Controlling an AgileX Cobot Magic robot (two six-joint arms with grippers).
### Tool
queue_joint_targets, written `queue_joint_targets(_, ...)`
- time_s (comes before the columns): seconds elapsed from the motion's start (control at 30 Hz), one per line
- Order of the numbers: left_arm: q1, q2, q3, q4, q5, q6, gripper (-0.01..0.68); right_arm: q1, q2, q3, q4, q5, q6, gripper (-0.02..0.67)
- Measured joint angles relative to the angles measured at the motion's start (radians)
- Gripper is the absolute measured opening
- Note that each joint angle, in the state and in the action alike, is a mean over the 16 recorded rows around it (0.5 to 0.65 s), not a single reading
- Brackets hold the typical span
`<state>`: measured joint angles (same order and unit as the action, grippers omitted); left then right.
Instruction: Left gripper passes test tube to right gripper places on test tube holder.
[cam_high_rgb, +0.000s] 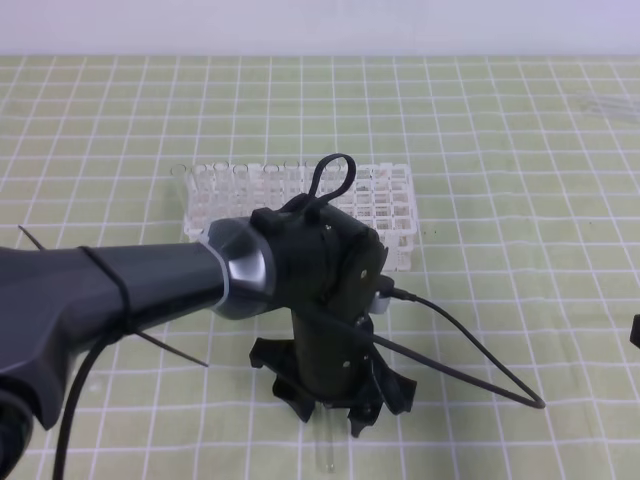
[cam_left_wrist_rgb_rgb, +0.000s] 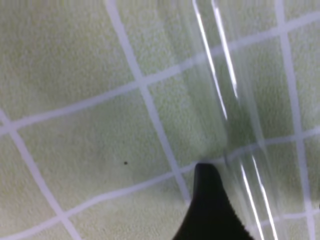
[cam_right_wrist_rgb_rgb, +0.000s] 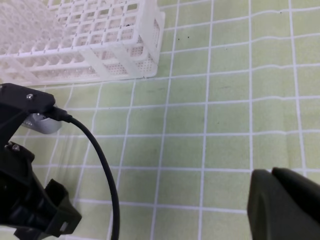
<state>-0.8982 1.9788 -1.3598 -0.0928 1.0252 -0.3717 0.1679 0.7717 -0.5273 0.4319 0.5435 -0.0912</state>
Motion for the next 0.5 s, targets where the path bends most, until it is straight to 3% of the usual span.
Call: queue_joint_targets(0.5,0.004,0.015,-0.003,0.002,0.007,0.027,0.403,0.000,0.000,0.000,0.012,0.003,0.000,-0.017)
